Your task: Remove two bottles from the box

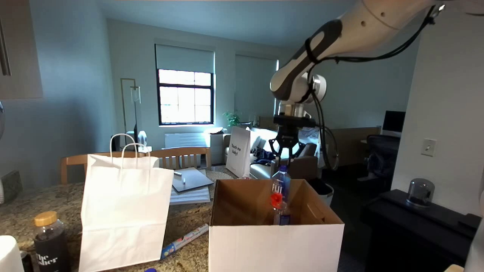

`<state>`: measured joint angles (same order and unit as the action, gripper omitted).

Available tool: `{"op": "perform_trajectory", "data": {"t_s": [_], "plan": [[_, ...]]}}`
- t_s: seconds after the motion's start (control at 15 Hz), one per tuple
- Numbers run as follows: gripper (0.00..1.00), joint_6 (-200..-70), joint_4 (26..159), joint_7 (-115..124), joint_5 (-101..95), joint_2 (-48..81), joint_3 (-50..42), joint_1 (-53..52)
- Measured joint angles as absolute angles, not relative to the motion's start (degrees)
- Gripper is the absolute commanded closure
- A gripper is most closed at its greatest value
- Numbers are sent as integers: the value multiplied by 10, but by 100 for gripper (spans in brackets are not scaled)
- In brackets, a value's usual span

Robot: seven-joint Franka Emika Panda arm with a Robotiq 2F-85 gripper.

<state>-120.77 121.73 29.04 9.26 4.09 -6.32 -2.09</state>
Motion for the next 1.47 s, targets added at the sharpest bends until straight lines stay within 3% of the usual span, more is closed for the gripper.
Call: {"op": "perform_trajectory", "data": {"t_s": [0.53, 1.07, 1.47], "plan": [[85, -975, 1121, 297, 23, -114, -8, -18], [85, -909, 989, 290, -70, -47, 115, -80], [85, -872, 891, 246, -172, 35, 153, -141]]}}
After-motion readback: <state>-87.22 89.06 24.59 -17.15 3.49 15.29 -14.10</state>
